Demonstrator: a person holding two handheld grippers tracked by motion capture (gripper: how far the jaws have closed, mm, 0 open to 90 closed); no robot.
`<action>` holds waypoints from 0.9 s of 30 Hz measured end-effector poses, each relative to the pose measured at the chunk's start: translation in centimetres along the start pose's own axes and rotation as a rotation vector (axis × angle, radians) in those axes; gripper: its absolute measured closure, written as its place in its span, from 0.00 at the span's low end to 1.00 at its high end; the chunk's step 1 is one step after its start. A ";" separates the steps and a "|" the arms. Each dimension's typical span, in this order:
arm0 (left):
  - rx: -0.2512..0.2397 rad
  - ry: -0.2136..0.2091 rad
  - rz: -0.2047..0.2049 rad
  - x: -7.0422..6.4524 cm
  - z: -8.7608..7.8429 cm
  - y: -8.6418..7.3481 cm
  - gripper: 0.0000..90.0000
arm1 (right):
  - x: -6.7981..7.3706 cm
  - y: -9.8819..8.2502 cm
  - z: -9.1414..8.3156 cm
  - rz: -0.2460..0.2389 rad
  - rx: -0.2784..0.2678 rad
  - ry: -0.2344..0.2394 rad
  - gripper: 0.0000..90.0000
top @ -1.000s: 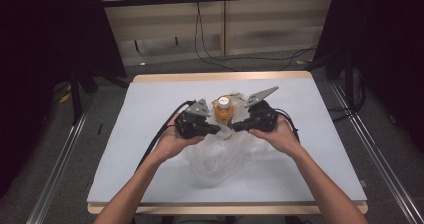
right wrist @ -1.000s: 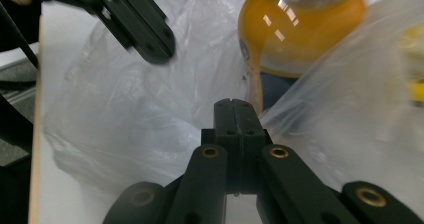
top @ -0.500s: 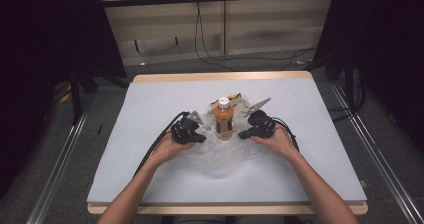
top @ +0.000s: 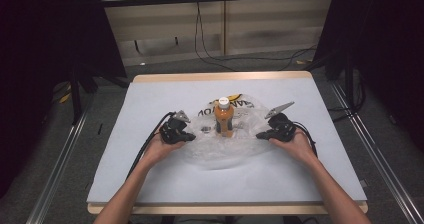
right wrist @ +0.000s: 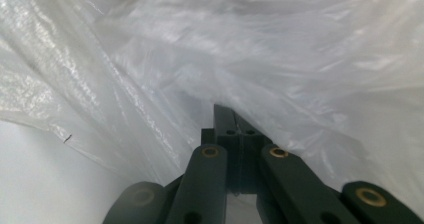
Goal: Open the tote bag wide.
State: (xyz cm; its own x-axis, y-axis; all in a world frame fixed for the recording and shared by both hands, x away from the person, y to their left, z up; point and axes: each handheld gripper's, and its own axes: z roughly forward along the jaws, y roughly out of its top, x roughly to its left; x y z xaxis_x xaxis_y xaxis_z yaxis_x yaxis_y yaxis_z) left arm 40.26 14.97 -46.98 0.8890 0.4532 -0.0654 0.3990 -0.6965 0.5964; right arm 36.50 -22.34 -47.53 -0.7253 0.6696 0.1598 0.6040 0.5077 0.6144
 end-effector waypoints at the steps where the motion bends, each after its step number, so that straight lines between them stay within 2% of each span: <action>1: 0.009 -0.005 0.009 0.1 -0.1 0.0 1.00 | 0.1 -0.2 -0.2 0.000 0.006 -0.003 1.00; 2: -0.017 -0.015 -0.019 0.0 0.0 -0.2 1.00 | 0.3 -0.3 -0.4 -0.010 0.010 -0.007 1.00; 4: -0.034 -0.025 -0.020 0.2 0.0 -0.4 1.00 | 0.6 -0.5 -0.5 -0.012 0.007 -0.004 1.00; 6: -0.050 -0.028 -0.046 0.2 -0.1 -0.5 1.00 | 0.9 -0.6 -0.4 -0.004 -0.007 -0.001 1.00; 7: -0.052 -0.034 -0.031 0.2 -0.3 -0.5 1.00 | 1.0 -0.5 -0.3 -0.011 -0.029 0.009 1.00; 9: -0.106 -0.045 -0.054 -0.2 -0.5 -0.5 1.00 | 1.4 -0.2 -0.3 -0.009 -0.070 0.020 1.00; 10: -0.115 -0.040 -0.043 -0.3 -0.8 -0.4 1.00 | 1.5 -0.1 -0.5 -0.003 -0.100 0.026 1.00; 12: -0.169 -0.046 -0.047 -0.7 -1.6 -0.2 1.00 | 1.8 0.2 -1.2 0.000 -0.153 0.025 1.00; 13: -0.186 -0.050 -0.048 -0.9 -2.0 -0.2 1.00 | 1.9 0.2 -1.6 0.014 -0.196 0.041 1.00; 16: -0.249 -0.052 -0.048 -1.5 -3.3 -0.3 1.00 | 2.3 0.2 -2.7 0.023 -0.264 0.047 1.00; 21: -0.337 -0.064 -0.032 -2.6 -5.2 -1.0 1.00 | 3.1 -0.7 -4.5 0.032 -0.346 0.050 1.00; 23: -0.357 -0.059 -0.027 -3.0 -5.8 -1.4 1.00 | 3.4 -1.1 -5.2 0.024 -0.362 0.031 1.00; 25: -0.374 -0.043 -0.030 -3.2 -6.3 -2.0 1.00 | 3.6 -1.5 -5.7 0.027 -0.383 0.035 1.00; 27: -0.411 -0.043 -0.039 -3.2 -6.7 -2.6 0.97 | 3.7 -2.0 -6.1 0.024 -0.399 0.027 1.00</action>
State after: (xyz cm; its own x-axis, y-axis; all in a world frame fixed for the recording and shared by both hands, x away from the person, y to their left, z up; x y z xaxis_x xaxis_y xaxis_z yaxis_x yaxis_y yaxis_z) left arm 34.83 19.06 -42.93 0.8868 0.4455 -0.1225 0.3177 -0.3954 0.8618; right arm 30.57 -24.16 -43.45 -0.7242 0.6614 0.1951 0.4492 0.2378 0.8612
